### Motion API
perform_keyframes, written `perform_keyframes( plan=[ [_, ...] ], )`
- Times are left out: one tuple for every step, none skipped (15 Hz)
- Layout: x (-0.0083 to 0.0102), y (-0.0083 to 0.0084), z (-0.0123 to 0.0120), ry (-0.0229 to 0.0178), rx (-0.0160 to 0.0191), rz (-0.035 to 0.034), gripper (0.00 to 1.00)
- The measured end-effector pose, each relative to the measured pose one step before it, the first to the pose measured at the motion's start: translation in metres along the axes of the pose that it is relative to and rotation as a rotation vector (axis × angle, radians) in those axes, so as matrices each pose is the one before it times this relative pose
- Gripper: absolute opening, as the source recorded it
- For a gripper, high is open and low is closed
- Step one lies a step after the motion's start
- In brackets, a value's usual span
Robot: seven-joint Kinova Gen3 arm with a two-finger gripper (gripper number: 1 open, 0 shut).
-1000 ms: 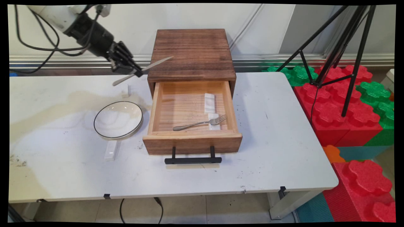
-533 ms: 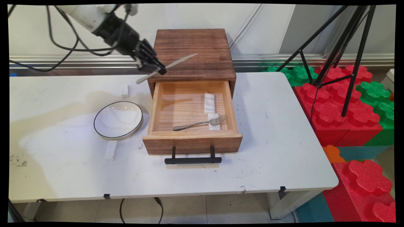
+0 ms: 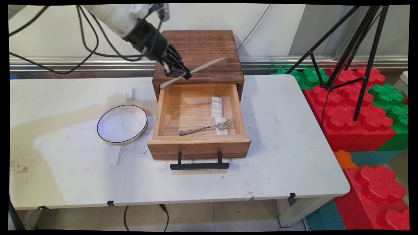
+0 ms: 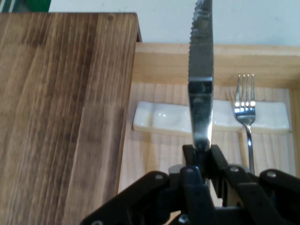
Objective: Place the picked object into the drawer
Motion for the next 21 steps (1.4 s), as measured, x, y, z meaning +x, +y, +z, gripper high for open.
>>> perform_keyframes(
  plan=[
    [0.00385,0.00035,0.00866,-0.00372,-0.00094,0.00102,0.00],
    [0.00296,0.00030,0.00784,-0.00432,-0.00165,0.00074,0.00],
    [0.00237,0.00002,0.00866,-0.00620,-0.00075,-0.00090,0.00],
    [0.00121,-0.00028,0.00705,-0.00641,0.00037,-0.00178,0.00],
    [0.00048,-0.00048,0.00800,-0.00809,-0.00017,-0.00212,0.00],
    [0.00000,-0.00039,0.00773,-0.00805,-0.00119,-0.00142,0.00],
    [-0.00018,-0.00033,0.00660,-0.00673,-0.00199,-0.00123,0.00],
    [-0.00043,-0.00011,0.00440,-0.00513,-0.00166,-0.00013,0.00],
    [-0.00067,-0.00011,0.00651,-0.00774,-0.00228,-0.00039,0.00],
    [-0.00148,-0.00003,0.00938,-0.01189,-0.00249,0.00069,0.00],
    [-0.00103,0.00002,0.00511,-0.00693,-0.00074,0.00116,0.00],
    [-0.00127,-0.00004,0.00574,-0.00797,-0.00025,0.00184,0.00],
    [-0.00121,-0.00008,0.00460,-0.00643,-0.00022,0.00113,0.00],
    [-0.00111,-0.00008,0.00439,-0.00634,-0.00047,0.00101,0.00],
    [-0.00147,-0.00042,0.00581,-0.00868,0.00031,0.00176,0.00],
    [-0.00191,-0.00071,0.00603,-0.00902,0.00082,0.00060,0.00],
    [-0.00106,-0.00044,0.00355,-0.00540,0.00041,0.00090,0.00],
    [-0.00173,-0.00057,0.00479,-0.00743,-0.00013,0.00057,0.00],
    [-0.00172,-0.00037,0.00483,-0.00826,-0.00102,0.00071,0.00],
    [-0.00185,-0.00014,0.00378,-0.00753,-0.00093,-0.00044,0.00],
    [-0.00150,-0.00001,0.00229,-0.00553,0.00019,-0.00042,0.00]
  ],
)
